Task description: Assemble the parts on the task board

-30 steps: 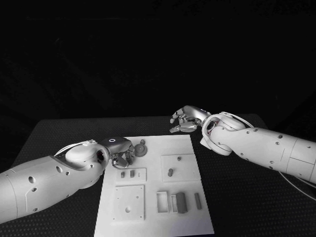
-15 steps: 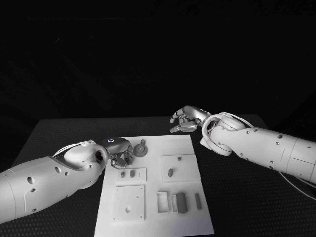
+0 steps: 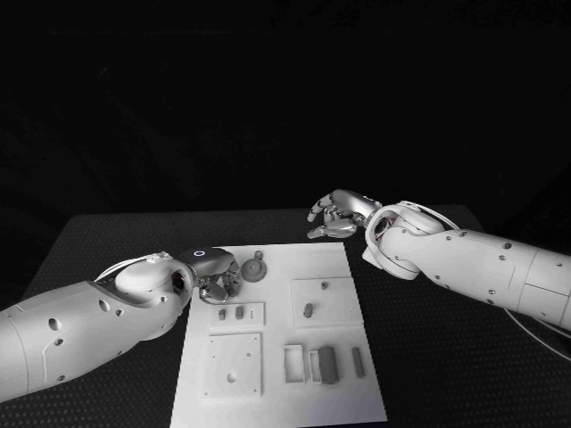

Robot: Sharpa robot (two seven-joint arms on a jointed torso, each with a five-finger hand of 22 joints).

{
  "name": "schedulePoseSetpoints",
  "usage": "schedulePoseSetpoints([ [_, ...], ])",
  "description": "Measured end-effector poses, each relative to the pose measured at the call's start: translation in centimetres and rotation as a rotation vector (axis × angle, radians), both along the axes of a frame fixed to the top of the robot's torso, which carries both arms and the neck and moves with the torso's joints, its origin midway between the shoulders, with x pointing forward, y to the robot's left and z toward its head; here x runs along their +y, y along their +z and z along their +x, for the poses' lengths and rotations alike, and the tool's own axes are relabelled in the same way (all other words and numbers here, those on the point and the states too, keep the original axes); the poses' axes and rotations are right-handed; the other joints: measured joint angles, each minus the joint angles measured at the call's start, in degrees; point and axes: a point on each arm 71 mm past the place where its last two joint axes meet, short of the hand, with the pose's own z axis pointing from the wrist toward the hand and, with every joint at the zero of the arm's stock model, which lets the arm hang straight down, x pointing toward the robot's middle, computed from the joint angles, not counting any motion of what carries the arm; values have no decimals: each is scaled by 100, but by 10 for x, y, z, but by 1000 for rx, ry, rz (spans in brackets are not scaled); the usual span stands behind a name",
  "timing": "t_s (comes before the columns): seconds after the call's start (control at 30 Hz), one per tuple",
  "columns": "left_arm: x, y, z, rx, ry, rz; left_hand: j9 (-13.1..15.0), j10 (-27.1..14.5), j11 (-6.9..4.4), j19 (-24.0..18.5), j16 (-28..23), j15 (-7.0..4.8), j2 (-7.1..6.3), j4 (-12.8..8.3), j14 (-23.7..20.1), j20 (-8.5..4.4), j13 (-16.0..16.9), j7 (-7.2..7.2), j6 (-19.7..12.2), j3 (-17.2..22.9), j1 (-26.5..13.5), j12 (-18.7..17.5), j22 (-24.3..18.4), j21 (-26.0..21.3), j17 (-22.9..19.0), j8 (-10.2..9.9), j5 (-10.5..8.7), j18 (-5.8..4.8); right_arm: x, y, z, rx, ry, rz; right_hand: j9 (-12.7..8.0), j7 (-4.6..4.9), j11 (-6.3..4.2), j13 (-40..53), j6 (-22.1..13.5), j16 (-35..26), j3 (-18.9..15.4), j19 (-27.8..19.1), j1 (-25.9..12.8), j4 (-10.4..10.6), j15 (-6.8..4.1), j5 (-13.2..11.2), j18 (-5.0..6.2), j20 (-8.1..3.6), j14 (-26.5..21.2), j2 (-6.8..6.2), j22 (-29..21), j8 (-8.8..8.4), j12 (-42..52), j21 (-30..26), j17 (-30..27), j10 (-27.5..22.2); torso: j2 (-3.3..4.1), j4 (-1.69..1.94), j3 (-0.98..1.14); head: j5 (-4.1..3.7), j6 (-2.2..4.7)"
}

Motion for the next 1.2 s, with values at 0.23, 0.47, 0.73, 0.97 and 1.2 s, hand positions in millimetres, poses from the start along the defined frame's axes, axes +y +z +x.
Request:
schedulePoseSetpoints([
  [0.23,-2,0,2,-2,1,2,5,-6,-6,0,0,0,-1,-4,0,0,-1,0,0,4,0,0,-1,0,0,0,0,0,0,0,0,0,0,0,0,0,0,0,0,0,0,0,0,0,0,0,0,0,0,0,0,0,0,0,0,0,3,-3,3,-3,3],
  [0.47,-4,-2,1,-1,-2,3,-1,-7,-7,0,0,0,-1,-4,0,0,-2,0,0,3,0,0,-1,0,4,-1,0,0,0,0,0,0,0,0,0,0,0,0,0,0,0,0,0,0,0,0,0,0,0,0,0,0,0,0,0,0,7,-7,3,-7,7],
  [0.73,-5,-2,1,-2,-2,3,3,-9,-9,0,0,0,-2,-4,0,0,-3,0,0,3,0,0,-1,0,4,-3,0,0,0,0,0,1,0,0,0,0,0,1,0,0,0,0,0,0,0,0,0,0,0,0,-1,0,0,0,0,0,3,-5,3,-16,0],
  [0.97,-5,-3,1,0,-1,5,3,-10,-10,0,0,0,-5,-5,0,1,10,0,0,3,3,-24,-2,0,3,-22,0,0,0,0,0,1,1,0,0,0,0,1,0,0,0,0,0,0,0,0,0,0,0,0,-1,0,0,0,0,0,0,-2,3,-18,-4],
  [1.2,-6,-3,2,1,5,9,0,-29,-4,-43,-1,9,-25,-5,-9,-25,11,53,-52,4,23,-105,-2,0,8,-24,0,1,0,0,0,1,0,0,0,0,0,1,0,0,0,0,0,0,0,0,0,0,0,0,-1,0,0,0,0,0,0,-2,3,-18,-3],
])
